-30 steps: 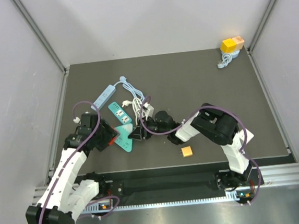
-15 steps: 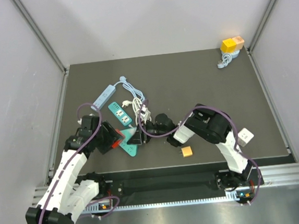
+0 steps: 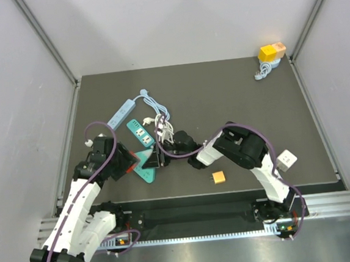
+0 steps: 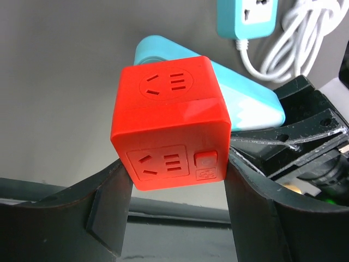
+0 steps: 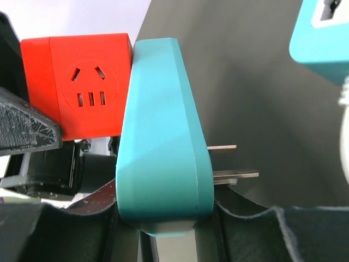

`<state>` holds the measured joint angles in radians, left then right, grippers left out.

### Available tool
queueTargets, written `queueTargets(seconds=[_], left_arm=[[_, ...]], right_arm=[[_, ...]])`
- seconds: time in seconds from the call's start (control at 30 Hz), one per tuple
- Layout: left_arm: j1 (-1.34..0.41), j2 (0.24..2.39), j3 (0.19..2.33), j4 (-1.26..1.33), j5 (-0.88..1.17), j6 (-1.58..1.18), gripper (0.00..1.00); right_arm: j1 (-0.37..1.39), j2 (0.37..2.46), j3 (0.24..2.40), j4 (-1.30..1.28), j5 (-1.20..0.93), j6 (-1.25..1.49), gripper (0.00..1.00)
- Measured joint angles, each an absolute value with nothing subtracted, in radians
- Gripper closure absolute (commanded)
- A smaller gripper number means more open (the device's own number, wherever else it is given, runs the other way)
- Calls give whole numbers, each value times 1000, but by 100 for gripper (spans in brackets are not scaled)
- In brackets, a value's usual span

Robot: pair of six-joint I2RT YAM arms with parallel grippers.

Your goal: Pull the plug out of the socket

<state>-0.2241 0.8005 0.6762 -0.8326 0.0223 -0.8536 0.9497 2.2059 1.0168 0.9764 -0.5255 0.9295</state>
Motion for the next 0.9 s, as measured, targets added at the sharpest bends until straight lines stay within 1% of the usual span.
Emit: queueTargets(seconds=[0.27,0.7,0.73,0.77,0.9], left_arm=[[-213,787,677,-832,-64,-856,100],[-210,725,677,-865,-200,-845,100],[-210,725,677,-866,-199,-841,100],[-210,723,678,-868,-169,-839,100],[-238,698,686,-848,-24,-838,100]], right_arm=[[960,2227,1138,804,-530,944,100],[994,2279,1323,605,-521,926,100],[997,2287,1340,585,-512,916,100],[1002,2294,1358,545,-456,922,100],[1001,2329,1416,516,-397,961,100]])
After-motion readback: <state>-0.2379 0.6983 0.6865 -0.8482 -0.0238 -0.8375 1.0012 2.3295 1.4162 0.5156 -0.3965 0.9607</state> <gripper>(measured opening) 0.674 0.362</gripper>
